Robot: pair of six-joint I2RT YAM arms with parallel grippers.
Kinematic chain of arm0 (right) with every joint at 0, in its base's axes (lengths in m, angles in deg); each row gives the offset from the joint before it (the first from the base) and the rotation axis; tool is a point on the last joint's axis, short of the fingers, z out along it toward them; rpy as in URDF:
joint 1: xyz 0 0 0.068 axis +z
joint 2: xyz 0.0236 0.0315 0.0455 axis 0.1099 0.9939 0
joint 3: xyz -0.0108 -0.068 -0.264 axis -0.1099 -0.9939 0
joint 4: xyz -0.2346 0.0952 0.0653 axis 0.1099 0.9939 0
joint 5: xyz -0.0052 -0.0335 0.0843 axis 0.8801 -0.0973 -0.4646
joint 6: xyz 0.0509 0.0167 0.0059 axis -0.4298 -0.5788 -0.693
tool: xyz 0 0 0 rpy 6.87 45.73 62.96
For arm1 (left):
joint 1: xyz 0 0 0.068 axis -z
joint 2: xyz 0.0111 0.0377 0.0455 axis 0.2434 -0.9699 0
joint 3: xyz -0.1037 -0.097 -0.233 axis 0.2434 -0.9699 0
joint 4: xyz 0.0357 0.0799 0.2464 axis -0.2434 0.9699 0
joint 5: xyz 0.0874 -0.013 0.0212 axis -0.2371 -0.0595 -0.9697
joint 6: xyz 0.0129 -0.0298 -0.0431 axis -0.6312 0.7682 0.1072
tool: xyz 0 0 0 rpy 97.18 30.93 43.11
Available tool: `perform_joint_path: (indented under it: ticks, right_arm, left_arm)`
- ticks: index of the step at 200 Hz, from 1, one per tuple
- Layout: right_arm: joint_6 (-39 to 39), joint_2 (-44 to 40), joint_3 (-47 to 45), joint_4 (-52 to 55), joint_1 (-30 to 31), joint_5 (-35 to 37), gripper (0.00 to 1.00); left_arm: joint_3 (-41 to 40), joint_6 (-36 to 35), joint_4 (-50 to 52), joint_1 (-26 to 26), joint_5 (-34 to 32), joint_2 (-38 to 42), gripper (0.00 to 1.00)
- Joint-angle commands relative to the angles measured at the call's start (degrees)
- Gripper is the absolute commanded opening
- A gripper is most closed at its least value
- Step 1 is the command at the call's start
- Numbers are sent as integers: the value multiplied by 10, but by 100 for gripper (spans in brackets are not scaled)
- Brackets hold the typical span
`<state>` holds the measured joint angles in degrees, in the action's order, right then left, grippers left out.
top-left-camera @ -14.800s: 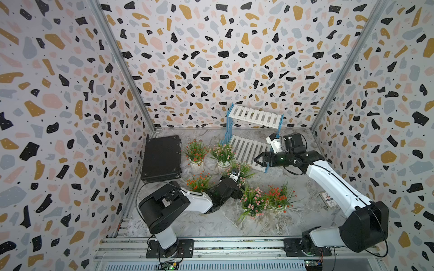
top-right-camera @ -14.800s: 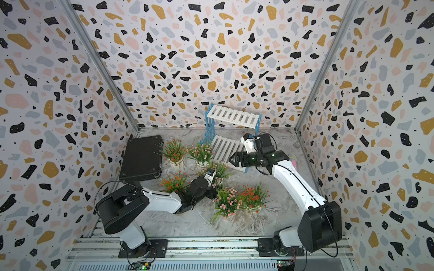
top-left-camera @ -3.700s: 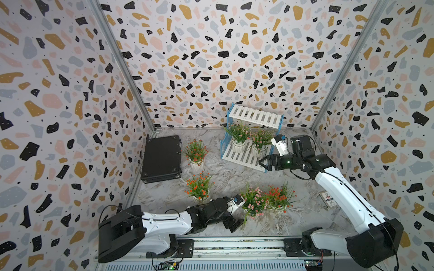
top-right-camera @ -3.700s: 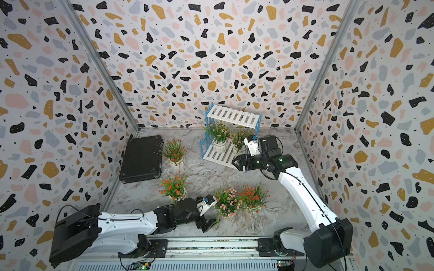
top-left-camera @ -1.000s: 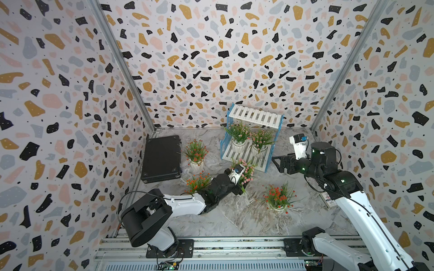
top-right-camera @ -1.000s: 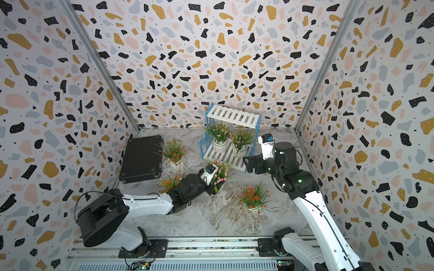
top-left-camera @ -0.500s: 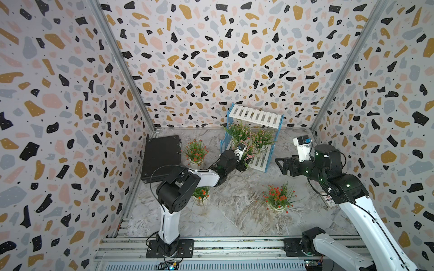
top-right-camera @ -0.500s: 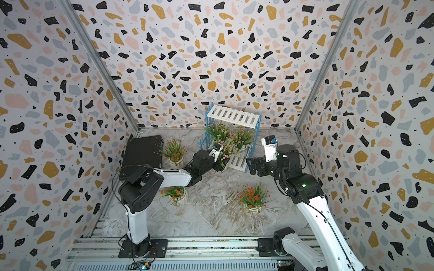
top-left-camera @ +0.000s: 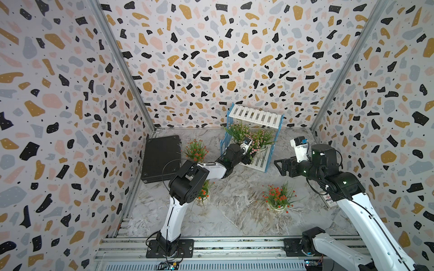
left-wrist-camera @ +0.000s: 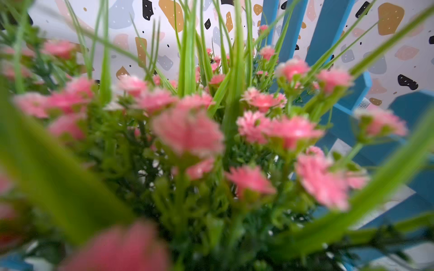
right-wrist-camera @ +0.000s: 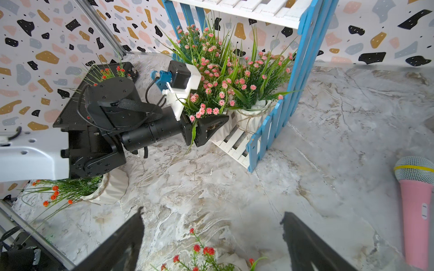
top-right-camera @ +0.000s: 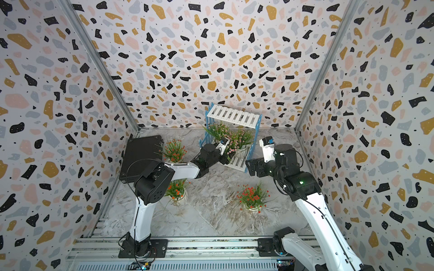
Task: Place the baby's breath potted plants on the rack by color
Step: Place the baby's breath potted plant on the rack.
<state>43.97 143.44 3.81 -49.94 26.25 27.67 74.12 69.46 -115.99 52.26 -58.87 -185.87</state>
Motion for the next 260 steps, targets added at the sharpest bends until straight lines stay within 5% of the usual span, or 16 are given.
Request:
perform_joint_path:
  ticks: [1, 57, 79, 163, 260]
  right_arm:
    - [7, 4, 16, 2, 2, -4, 94]
    - [5, 18, 25, 6, 2, -1, 94]
    - [5, 25, 26, 6, 2, -1, 94]
    - [-25, 87, 9, -45, 2, 5, 95]
    - [-64, 244, 50, -95, -7, 92, 90]
  left_arm:
    - [39, -11, -53, -9, 7, -8, 72]
    - [65, -15, -58, -14, -4, -41, 75]
    - [70, -12, -47, -15, -5, -41, 100]
    - [-46, 7, -92, -15, 13, 48, 99]
    - [-232, 55, -157, -14, 4, 226, 99]
